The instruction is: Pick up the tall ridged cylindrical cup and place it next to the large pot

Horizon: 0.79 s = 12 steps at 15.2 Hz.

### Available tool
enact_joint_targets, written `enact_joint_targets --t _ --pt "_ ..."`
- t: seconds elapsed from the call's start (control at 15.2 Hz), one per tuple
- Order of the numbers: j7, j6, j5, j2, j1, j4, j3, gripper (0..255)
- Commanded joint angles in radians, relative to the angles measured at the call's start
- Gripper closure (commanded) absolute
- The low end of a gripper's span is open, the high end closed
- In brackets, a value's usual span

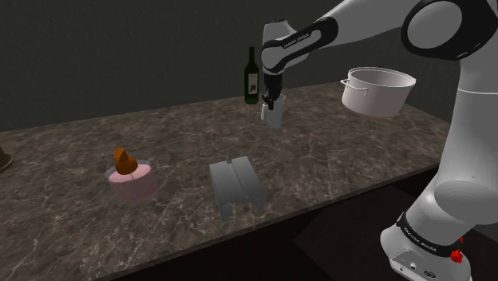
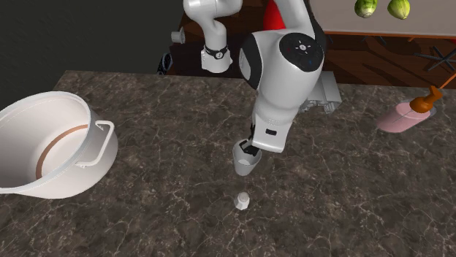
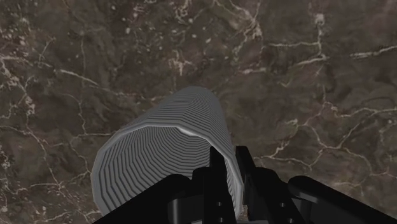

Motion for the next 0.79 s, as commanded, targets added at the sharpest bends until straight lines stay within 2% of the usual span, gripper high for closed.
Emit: enact_joint_targets --t 0.0,0.73 --pt "-0.002 -0.023 0.001 -0.013 0.0 0.01 0.0 255" --pt "-0.014 -0.157 0.006 -0.049 0.001 0.108 0.001 255"
